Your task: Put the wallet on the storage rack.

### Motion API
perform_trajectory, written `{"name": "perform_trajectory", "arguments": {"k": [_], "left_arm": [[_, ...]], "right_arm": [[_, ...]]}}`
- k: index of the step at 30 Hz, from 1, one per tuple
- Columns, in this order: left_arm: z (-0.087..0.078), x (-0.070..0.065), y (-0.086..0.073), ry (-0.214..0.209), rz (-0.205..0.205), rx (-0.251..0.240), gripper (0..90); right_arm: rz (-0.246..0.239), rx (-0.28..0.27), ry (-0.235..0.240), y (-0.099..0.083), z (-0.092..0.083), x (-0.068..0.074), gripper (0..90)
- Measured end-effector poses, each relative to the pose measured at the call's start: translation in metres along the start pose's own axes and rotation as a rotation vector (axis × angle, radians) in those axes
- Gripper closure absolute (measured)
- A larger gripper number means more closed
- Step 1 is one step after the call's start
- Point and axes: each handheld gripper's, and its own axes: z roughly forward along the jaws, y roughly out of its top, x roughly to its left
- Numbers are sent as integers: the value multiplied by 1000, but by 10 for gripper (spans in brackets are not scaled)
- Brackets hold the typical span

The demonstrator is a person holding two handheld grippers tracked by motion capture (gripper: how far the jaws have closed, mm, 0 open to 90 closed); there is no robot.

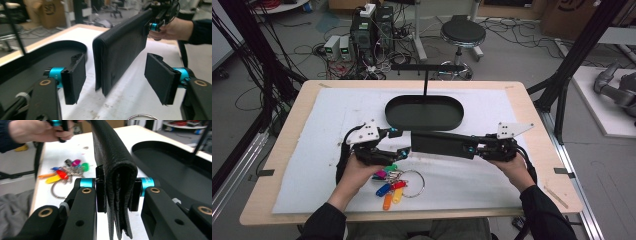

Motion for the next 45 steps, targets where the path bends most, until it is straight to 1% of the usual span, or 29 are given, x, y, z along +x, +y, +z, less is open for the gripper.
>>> {"name": "perform_trajectory", "arguments": {"k": [1,3,6,7,8,12,16,19,21,22,23,25,27,28,29,32,34,36,42,44,45], "left_arm": [[-5,0,0,10,-7,-9,302],[-14,-2,-1,36,-12,-2,277],[-25,-6,-5,63,-35,-2,219],[-29,-9,-6,81,-41,-1,218],[-32,-12,-8,100,-39,4,218],[-42,-22,-18,141,-41,24,218],[-48,-27,-28,148,-62,20,218],[-52,-28,-33,168,-51,30,218],[-54,-28,-35,166,-59,21,219],[-55,-28,-36,169,-62,17,219],[-56,-28,-36,170,-62,15,219],[-56,-28,-37,175,-67,7,219],[-57,-28,-37,170,-69,0,219],[-57,-29,-37,171,-66,-1,219],[-57,-29,-37,168,-58,3,219],[-56,-30,-37,165,-47,10,222],[-56,-30,-37,162,-51,6,222],[-56,-30,-38,162,-52,6,222],[-56,-30,-38,153,-51,6,225],[-56,-30,-39,149,-49,5,226],[-56,-30,-39,150,-50,4,227]], "right_arm": [[0,-5,-16,1,0,-2,753],[5,-8,-51,3,0,-6,753],[20,-10,-101,5,1,-13,753],[31,-10,-112,6,2,-15,753],[29,-11,-126,7,3,-18,753],[34,-22,-159,12,8,-29,753],[36,-30,-177,18,14,-39,753],[32,-23,-184,23,21,-44,753],[22,-31,-193,26,25,-48,753],[29,-33,-192,27,27,-50,752],[35,-28,-190,29,30,-52,753],[25,-24,-198,32,36,-56,753],[25,-23,-201,35,42,-60,752],[17,-30,-201,35,46,-62,752],[24,-28,-197,36,49,-64,752],[22,-7,-187,40,57,-70,752],[18,-6,-182,42,64,-75,752],[22,-16,-184,42,70,-79,752],[38,3,-187,41,90,-90,753],[46,-8,-181,40,96,-92,753],[45,-9,-185,40,98,-94,753]]}}
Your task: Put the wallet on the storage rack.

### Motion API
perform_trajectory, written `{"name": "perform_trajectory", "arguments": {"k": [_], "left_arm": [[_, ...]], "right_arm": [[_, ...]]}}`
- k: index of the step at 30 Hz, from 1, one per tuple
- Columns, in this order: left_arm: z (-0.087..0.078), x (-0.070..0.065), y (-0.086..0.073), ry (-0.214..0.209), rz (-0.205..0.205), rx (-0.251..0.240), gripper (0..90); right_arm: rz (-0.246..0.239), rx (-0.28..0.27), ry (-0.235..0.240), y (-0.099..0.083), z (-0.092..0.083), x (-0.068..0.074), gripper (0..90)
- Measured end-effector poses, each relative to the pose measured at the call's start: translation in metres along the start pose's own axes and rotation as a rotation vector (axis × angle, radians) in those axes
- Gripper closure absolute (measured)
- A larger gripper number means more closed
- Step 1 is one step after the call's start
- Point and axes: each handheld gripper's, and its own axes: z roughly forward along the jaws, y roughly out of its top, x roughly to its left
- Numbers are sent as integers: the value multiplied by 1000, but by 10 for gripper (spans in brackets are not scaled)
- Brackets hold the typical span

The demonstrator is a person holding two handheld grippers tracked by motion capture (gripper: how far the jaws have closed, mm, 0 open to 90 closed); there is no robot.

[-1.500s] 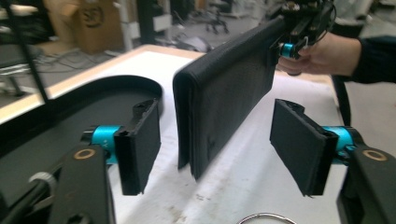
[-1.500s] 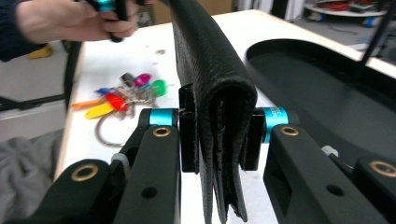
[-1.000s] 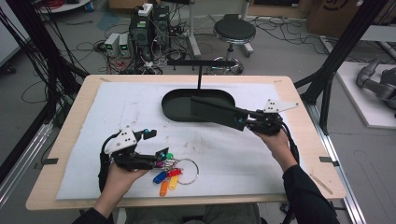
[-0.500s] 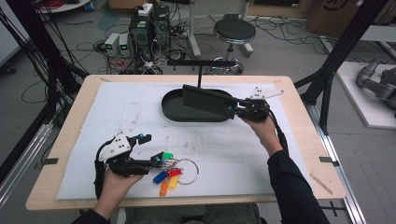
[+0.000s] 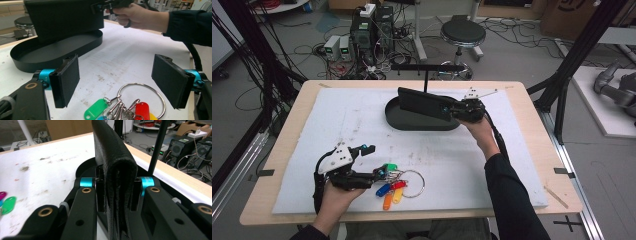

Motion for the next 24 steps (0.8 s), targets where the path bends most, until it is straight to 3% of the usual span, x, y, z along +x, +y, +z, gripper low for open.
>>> {"name": "perform_trajectory", "arguments": {"k": [13,20,24], "left_arm": [[-3,-2,-1,-3,4,-9,227],[-4,-2,-1,-4,4,-16,227],[-3,-3,-1,-8,5,-12,227]], "right_arm": [[-15,88,-80,-13,30,-9,753],[8,64,-92,-20,33,-17,749],[45,94,-99,-25,32,-22,741]]}}
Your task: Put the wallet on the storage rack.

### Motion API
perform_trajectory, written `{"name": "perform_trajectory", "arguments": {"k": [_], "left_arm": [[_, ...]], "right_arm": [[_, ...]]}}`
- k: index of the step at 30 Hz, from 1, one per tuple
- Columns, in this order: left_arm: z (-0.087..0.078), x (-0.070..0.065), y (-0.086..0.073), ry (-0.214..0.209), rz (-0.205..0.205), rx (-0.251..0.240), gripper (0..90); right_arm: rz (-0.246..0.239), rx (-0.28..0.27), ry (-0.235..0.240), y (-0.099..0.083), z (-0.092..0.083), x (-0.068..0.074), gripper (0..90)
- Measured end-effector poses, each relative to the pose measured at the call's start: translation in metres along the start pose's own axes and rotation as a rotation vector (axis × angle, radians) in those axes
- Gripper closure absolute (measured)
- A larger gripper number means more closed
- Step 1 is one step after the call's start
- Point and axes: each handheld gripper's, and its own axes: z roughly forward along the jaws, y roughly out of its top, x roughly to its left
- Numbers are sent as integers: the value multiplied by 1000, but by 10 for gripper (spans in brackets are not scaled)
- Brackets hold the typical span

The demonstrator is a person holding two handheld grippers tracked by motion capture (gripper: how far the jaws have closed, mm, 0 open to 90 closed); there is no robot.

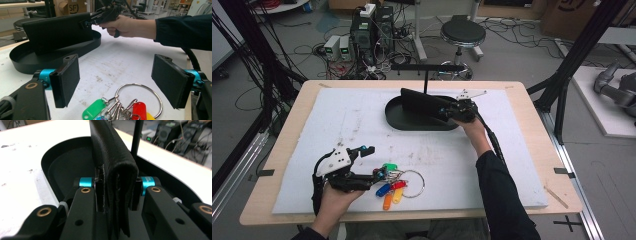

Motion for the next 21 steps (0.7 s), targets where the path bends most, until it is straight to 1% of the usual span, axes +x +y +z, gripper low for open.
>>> {"name": "perform_trajectory", "arguments": {"k": [4,6,10,13,14,16,17,19,21], "left_arm": [[0,0,0,0,-3,0,227],[0,0,0,0,-3,0,227],[1,0,-1,-1,-7,6,227],[1,0,-1,-6,-5,7,227],[1,0,-1,-7,-5,7,227],[2,0,-1,-9,-4,8,231],[1,0,-1,-10,-2,11,231],[2,1,-1,-6,-6,13,231],[2,1,-2,-2,-6,16,231]], "right_arm": [[7,40,-14,-2,0,-1,729],[13,48,-19,-2,0,-2,719],[57,65,-29,-5,0,-5,694],[61,72,-71,-3,-1,-3,617],[58,71,-93,-2,-2,-2,590],[64,69,-113,0,-5,-2,547],[64,72,-130,1,-7,-2,512],[60,74,-172,3,-12,-2,473],[65,72,-194,5,-19,-2,418]]}}
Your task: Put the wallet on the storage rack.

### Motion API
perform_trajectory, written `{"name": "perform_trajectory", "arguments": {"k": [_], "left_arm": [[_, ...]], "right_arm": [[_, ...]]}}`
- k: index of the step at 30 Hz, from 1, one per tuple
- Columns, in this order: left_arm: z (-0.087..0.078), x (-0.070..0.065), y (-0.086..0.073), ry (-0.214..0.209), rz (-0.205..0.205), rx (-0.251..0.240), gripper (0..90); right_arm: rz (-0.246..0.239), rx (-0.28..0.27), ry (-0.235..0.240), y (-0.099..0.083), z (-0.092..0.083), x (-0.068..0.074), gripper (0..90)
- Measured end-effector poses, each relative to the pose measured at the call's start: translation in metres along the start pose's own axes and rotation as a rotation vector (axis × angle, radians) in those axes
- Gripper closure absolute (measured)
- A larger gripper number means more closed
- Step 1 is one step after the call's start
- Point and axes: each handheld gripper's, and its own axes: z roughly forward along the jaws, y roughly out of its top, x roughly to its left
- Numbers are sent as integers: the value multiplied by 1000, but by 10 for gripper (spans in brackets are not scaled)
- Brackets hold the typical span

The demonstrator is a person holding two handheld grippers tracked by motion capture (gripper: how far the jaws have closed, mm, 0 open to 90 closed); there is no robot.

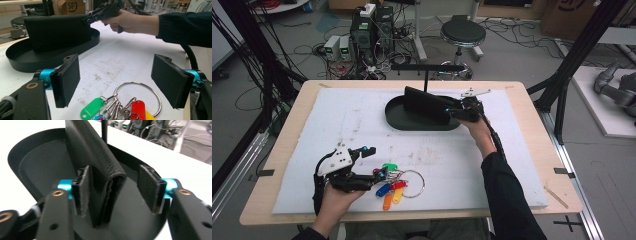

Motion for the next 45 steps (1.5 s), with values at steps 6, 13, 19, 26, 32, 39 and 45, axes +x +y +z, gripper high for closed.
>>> {"name": "perform_trajectory", "arguments": {"k": [6,13,19,26,32,39,45], "left_arm": [[3,3,-1,21,8,7,231],[6,13,-6,73,17,26,232],[7,24,-10,107,8,42,231],[4,31,-13,132,14,45,232],[3,34,-13,153,31,37,231],[2,37,-11,153,37,29,231],[5,36,-9,143,47,20,231]], "right_arm": [[-6,-8,27,8,-29,-2,390],[-11,-114,65,4,-78,4,358],[-8,-160,57,-18,-114,7,341],[24,-161,20,-45,-145,7,280],[41,-180,14,-65,-163,12,249],[88,-223,39,-78,-173,12,220],[54,-316,32,-88,-183,15,220]]}}
